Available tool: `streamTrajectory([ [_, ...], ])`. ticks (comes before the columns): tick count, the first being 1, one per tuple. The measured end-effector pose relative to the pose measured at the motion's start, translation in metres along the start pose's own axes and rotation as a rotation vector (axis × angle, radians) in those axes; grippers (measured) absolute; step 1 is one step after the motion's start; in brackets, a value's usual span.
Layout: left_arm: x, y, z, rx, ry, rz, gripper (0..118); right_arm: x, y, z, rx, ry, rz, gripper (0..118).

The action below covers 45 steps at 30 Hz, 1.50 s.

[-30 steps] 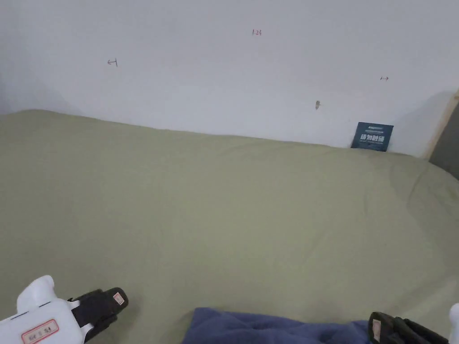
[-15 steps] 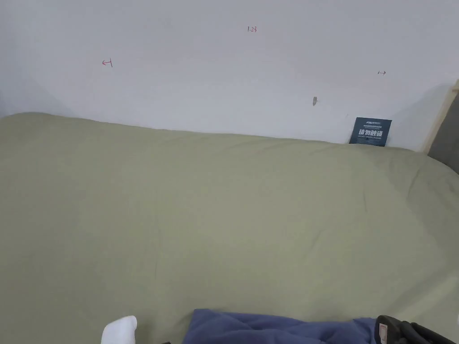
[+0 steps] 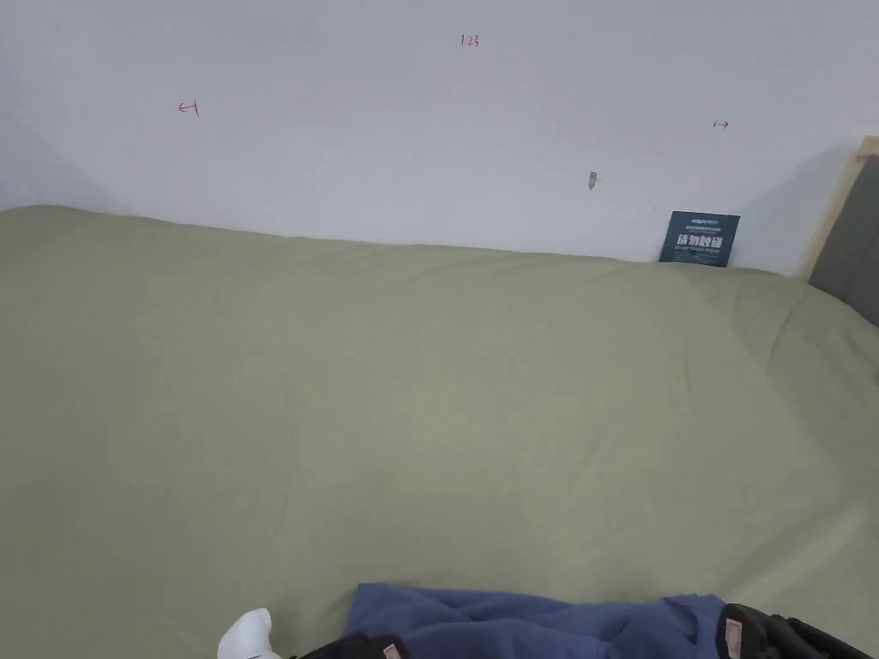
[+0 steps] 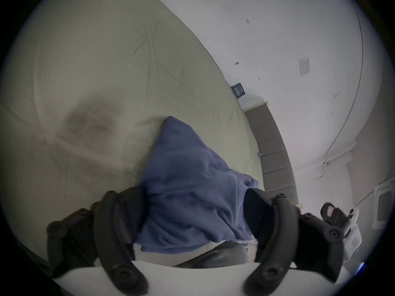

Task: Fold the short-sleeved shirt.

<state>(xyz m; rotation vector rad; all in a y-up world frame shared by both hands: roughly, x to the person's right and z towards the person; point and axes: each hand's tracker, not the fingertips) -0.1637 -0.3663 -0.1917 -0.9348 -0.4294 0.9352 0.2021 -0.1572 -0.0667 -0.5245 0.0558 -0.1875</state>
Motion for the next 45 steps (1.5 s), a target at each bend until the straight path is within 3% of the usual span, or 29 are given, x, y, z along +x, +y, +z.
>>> streamTrajectory([
  [1,-0.003,0.0,-0.003,-0.007,0.044,0.036,61,0.0,0.0,0.0,-0.003,0.001,0.003,2],
  [2,-0.006,-0.004,-0.007,0.0,0.096,0.065,12,-0.001,-0.001,0.0,-0.006,0.0,0.005,2],
  [4,-0.01,-0.007,-0.005,0.013,0.018,0.082,13,-0.001,-0.001,0.002,-0.005,-0.001,0.003,2],
  [14,0.013,0.02,0.047,0.147,0.05,-0.041,11,0.0,0.0,0.007,0.001,-0.008,0.008,2],
  [20,0.031,0.048,0.107,0.275,0.242,-0.215,11,-0.003,0.001,0.005,0.001,0.0,0.015,2],
  [24,0.056,0.057,0.144,0.376,0.28,-0.296,11,-0.009,0.001,0.0,0.0,0.016,0.024,2],
  [26,0.083,0.052,0.148,0.385,0.411,-0.457,11,-0.012,0.001,-0.003,-0.004,0.038,0.018,2],
  [28,0.108,0.044,0.136,0.336,0.473,-0.586,11,-0.015,0.0,-0.005,-0.007,0.045,0.022,2],
  [34,0.159,-0.006,0.043,0.155,0.451,-0.815,11,-0.014,-0.002,0.005,-0.005,0.063,0.019,2],
  [41,0.189,-0.078,-0.071,-0.086,0.403,-0.912,12,0.015,-0.002,0.029,0.031,-0.024,-0.016,2],
  [45,0.184,-0.1,-0.113,-0.183,0.418,-0.855,15,0.03,-0.004,0.037,0.033,-0.067,-0.036,2],
])
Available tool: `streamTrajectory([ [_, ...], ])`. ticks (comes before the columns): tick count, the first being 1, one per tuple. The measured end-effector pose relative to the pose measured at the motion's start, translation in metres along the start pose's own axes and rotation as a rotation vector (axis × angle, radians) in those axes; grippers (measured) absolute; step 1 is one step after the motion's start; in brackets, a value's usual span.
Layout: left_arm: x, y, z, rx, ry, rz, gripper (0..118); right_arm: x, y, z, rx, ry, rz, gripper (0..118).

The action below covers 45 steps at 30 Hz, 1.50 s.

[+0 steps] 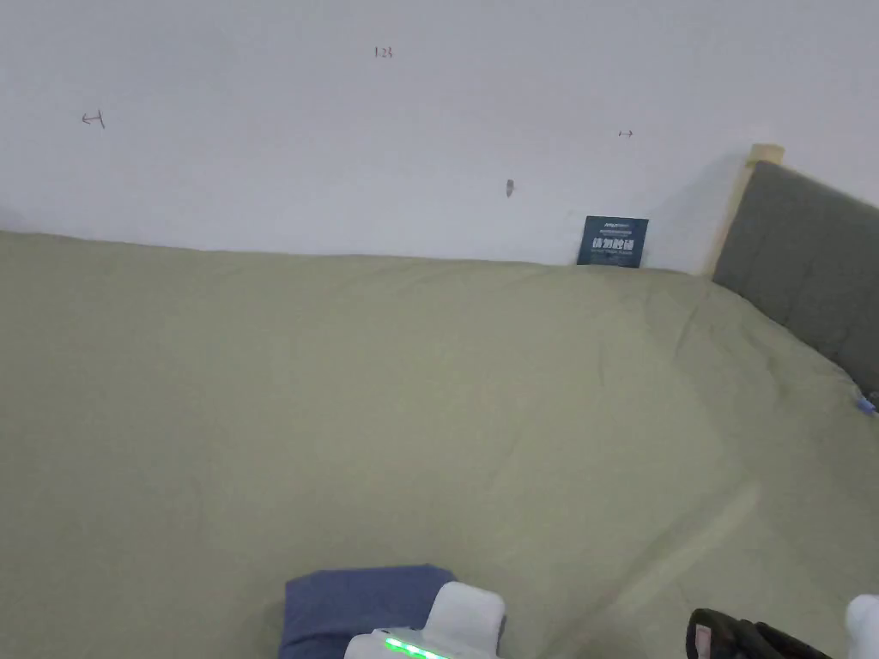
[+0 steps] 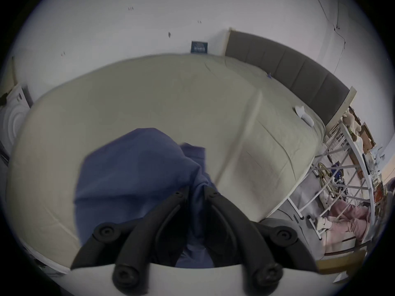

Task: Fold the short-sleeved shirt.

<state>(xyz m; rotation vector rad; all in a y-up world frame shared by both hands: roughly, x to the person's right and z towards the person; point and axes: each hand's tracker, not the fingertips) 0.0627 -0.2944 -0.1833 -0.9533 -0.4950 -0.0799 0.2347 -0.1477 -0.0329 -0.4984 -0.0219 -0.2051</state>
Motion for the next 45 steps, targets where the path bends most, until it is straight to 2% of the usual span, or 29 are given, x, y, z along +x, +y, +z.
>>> streamTrajectory([
  [4,-0.01,-0.01,-0.009,-0.077,-0.094,0.106,38,0.009,-0.002,0.001,-0.003,-0.022,-0.014,2],
  [6,-0.019,-0.01,0.004,-0.044,-0.162,0.176,45,0.011,-0.002,-0.003,0.0,-0.027,-0.023,2],
  [8,-0.03,-0.006,0.023,-0.019,-0.255,0.268,57,0.01,-0.001,-0.009,-0.006,-0.025,-0.03,2],
  [10,-0.045,-0.004,0.051,0.045,-0.352,0.337,61,0.007,0.001,-0.014,-0.01,-0.011,-0.024,2],
  [13,-0.07,-0.004,0.093,0.175,-0.401,0.348,62,0.003,0.003,-0.02,-0.003,0.009,-0.006,2],
  [15,-0.092,-0.007,0.107,0.286,-0.359,0.324,62,0.0,0.004,-0.025,-0.004,0.016,-0.004,2],
  [17,-0.112,-0.008,0.105,0.29,-0.218,0.294,62,-0.004,0.004,-0.031,-0.005,0.035,0.001,2],
  [19,-0.128,-0.012,0.097,0.249,-0.148,0.298,57,-0.009,0.004,-0.036,-0.019,0.051,0.017,2],
  [20,-0.132,-0.013,0.09,0.244,-0.154,0.31,46,-0.012,0.004,-0.038,-0.025,0.056,0.022,2],
  [22,-0.137,-0.02,0.082,0.25,-0.14,0.335,17,-0.014,0.002,-0.041,-0.033,0.062,0.025,2],
  [24,-0.135,-0.024,0.07,0.261,-0.122,0.317,15,-0.015,0.001,-0.042,-0.043,0.068,0.025,2],
  [25,-0.131,-0.026,0.065,0.27,-0.111,0.307,8,-0.016,0.001,-0.041,-0.046,0.068,0.027,2],
  [27,-0.123,-0.027,0.055,0.319,-0.118,0.267,5,-0.016,0.001,-0.041,-0.056,0.064,0.034,2],
  [29,-0.11,-0.025,0.04,0.367,-0.134,0.171,3,-0.015,-0.001,-0.038,-0.058,0.059,0.036,2],
  [33,-0.086,-0.029,-0.011,0.285,-0.194,0.022,3,-0.011,-0.004,-0.031,-0.056,0.05,0.032,2],
  [36,-0.073,-0.056,-0.026,0.274,-0.207,0.003,3,-0.007,-0.007,-0.026,-0.057,0.032,0.022,2],
  [42,-0.053,-0.084,-0.006,0.351,-0.179,0.027,3,-0.013,-0.005,-0.028,-0.07,0.036,0.037,2],
  [45,-0.044,-0.09,0.004,0.385,-0.227,0.024,3,-0.018,-0.004,-0.026,-0.06,0.057,0.05,2],
])
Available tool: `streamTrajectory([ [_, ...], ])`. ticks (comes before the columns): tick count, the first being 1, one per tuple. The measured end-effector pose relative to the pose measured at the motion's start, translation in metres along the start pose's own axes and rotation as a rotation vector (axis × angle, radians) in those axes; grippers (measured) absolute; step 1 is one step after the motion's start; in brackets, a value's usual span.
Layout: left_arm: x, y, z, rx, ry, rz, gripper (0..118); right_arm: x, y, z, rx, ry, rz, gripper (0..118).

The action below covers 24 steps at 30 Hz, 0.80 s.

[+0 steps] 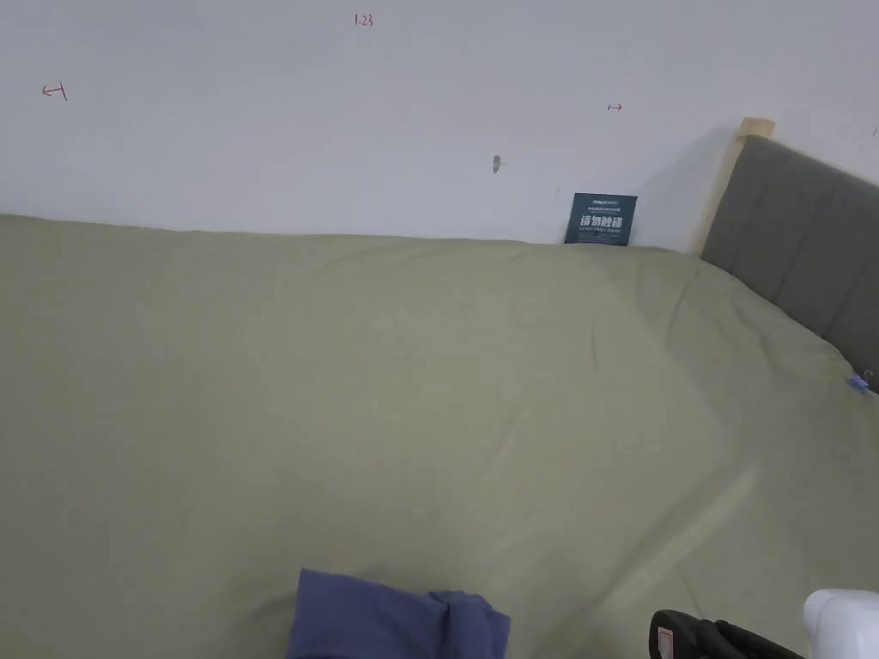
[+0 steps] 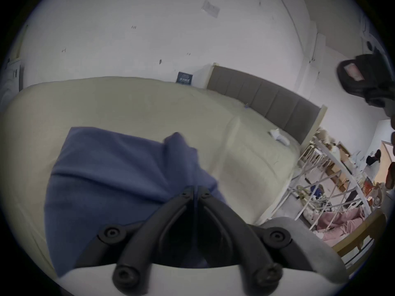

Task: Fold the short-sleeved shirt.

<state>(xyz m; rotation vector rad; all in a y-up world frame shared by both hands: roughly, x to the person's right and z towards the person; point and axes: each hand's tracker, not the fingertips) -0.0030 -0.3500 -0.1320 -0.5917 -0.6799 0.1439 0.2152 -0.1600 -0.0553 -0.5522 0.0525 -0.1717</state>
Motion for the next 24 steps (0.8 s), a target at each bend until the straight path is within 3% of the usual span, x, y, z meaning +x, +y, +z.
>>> streamTrajectory([
  [3,0.003,-0.013,-0.014,-0.059,-0.03,-0.002,3,-0.003,0.001,0.001,0.001,0.01,0.007,2],
  [7,0.006,-0.01,-0.017,-0.05,-0.105,0.122,3,-0.006,0.001,0.005,0.001,0.012,0.021,2],
  [13,0.044,-0.012,-0.03,-0.176,-0.238,-0.032,3,-0.002,0.001,0.008,0.005,-0.012,0.013,2],
  [18,0.027,0.015,0.018,-0.072,-0.226,0.008,3,0.001,0.003,0.004,0.013,-0.007,0.019,2],
  [21,-0.014,0.035,0.06,0.006,-0.113,0.055,3,0.0,0.003,-0.022,-0.031,0.097,0.01,2],
  [24,-0.062,0.046,0.099,0.058,0.061,0.093,3,-0.003,-0.004,-0.071,-0.085,0.279,0.022,2],
])
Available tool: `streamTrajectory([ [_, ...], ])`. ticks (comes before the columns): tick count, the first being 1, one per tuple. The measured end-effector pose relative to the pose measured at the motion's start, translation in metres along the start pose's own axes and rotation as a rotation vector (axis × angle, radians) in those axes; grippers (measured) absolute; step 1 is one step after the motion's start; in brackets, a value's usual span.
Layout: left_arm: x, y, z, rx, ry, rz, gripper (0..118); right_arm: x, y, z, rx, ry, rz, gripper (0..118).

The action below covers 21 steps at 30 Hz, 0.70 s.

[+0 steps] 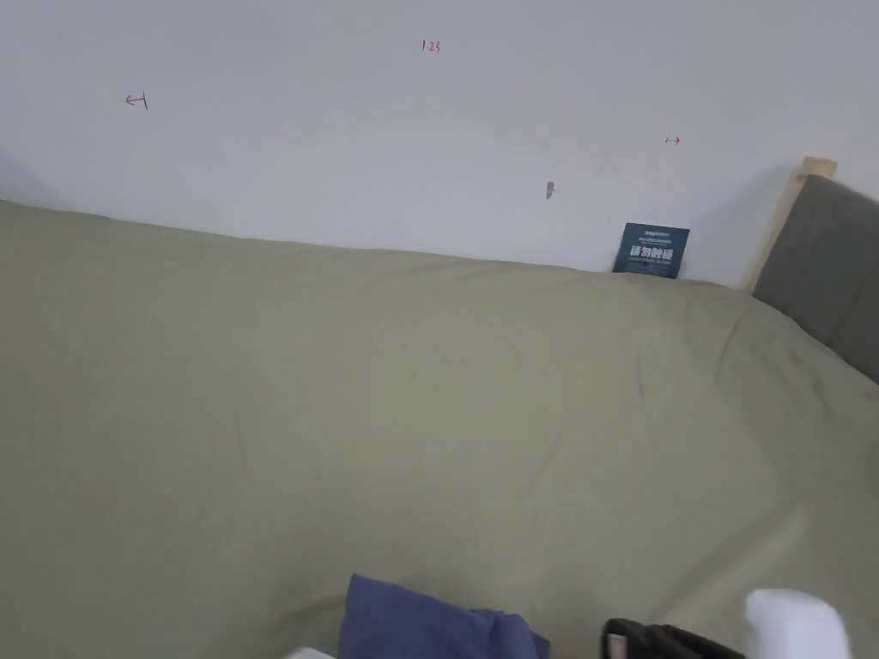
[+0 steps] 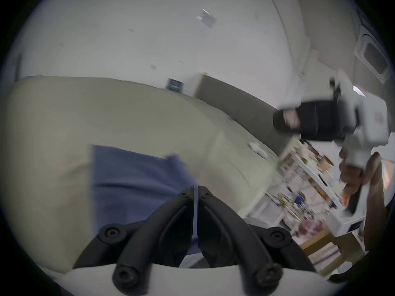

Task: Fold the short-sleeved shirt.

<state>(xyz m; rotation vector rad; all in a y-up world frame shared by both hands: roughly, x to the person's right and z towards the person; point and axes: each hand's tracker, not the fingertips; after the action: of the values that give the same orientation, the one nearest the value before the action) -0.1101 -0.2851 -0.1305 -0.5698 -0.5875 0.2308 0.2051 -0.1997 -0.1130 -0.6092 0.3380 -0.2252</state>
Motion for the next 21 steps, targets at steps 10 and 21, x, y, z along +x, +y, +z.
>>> streamTrajectory([
  [10,-0.097,0.003,0.047,0.013,0.195,0.268,3,0.067,-0.047,-0.164,-0.451,0.293,-0.303,1],
  [21,-0.119,-0.002,-0.027,-0.204,-0.136,0.568,9,0.099,-0.058,-0.149,-0.469,0.27,-0.421,1],
])
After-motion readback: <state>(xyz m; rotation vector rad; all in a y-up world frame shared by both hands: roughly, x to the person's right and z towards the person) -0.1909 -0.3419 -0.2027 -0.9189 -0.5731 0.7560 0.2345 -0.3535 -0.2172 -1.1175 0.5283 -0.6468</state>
